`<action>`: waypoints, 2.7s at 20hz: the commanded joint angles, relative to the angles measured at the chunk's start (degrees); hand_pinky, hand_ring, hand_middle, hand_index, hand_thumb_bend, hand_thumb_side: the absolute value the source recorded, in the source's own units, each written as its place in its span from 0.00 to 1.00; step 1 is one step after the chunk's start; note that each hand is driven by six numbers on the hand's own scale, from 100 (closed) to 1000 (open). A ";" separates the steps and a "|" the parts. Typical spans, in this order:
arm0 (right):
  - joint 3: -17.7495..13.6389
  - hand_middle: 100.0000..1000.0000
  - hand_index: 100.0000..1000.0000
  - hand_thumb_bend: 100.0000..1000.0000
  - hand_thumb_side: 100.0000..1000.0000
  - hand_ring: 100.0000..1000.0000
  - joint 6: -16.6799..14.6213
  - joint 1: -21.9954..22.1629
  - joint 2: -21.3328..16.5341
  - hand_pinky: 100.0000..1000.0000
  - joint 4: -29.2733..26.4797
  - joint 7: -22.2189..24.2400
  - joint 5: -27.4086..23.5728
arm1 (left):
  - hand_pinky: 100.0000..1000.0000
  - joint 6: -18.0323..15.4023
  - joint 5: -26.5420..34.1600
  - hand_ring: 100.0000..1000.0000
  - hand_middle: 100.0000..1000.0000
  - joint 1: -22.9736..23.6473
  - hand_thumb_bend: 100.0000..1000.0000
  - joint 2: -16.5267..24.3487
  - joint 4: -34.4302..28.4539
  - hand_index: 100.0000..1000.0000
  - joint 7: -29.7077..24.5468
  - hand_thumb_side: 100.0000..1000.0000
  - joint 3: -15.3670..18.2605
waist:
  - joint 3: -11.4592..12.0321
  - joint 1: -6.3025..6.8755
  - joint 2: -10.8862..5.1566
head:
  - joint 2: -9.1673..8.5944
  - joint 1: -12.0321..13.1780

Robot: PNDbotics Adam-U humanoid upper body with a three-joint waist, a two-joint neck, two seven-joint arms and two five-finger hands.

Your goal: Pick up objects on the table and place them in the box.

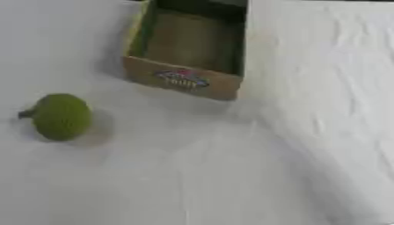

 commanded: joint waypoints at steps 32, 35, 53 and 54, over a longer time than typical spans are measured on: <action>0.66 0.46 0.72 0.00 0.35 0.67 -0.35 -0.61 -1.50 0.75 -0.90 2.20 -0.87 | 1.00 10.50 6.11 0.92 0.84 -18.21 0.00 17.16 0.28 0.94 -27.40 0.67 -18.53 | -1.16 0.93 -1.69 | 0.40 1.08; 0.71 0.45 0.72 0.00 0.36 0.67 -0.32 -0.64 -1.39 0.76 -0.90 2.45 -1.10 | 1.00 11.39 7.11 0.92 0.84 -20.78 0.00 16.76 1.17 0.94 -29.77 0.68 -20.02 | -1.20 1.04 -1.73 | 0.24 1.37; 1.06 0.45 0.72 0.00 0.38 0.68 0.10 -0.84 -0.31 0.76 -0.90 3.34 -2.13 | 1.00 11.01 13.19 0.93 0.85 -31.94 0.00 8.10 6.43 0.96 -40.90 0.76 -24.97 | -1.42 1.04 -2.03 | -0.13 2.44; 1.07 0.45 0.72 0.00 0.40 0.68 0.13 -0.84 -0.23 0.76 -0.90 3.41 -2.21 | 1.00 11.06 13.26 0.93 0.85 -32.97 0.00 7.24 6.88 0.96 -41.87 0.74 -25.50 | -1.41 1.03 -2.04 | -0.13 2.46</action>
